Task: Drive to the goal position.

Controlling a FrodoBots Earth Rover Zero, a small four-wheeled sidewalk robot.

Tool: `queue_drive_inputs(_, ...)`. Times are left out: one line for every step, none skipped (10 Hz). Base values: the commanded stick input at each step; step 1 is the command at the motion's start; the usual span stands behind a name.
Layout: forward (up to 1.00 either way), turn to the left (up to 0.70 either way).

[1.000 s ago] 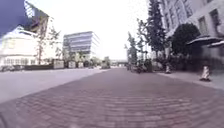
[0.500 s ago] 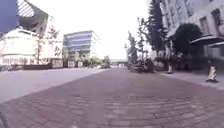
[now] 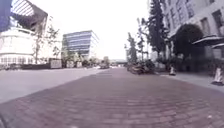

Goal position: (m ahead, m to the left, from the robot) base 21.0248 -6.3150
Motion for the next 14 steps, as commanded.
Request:
queue_drive_inputs(0.7,0.0)
queue_drive_inputs(0.7,0.0)
queue_drive_inputs(0.7,0.0)
queue_drive_inputs(0.7,0.0)
queue_drive_inputs(0.7,0.0)
queue_drive_inputs(0.7,0.0)
queue_drive_inputs(0.7,0.0)
queue_drive_inputs(0.7,0.0)
queue_drive_inputs(0.7,0.0)
queue_drive_inputs(0.7,0.0)
queue_drive_inputs(0.7,0.0)
queue_drive_inputs(0.7,0.0)
queue_drive_inputs(0.7,0.0)
queue_drive_inputs(0.7,0.0)
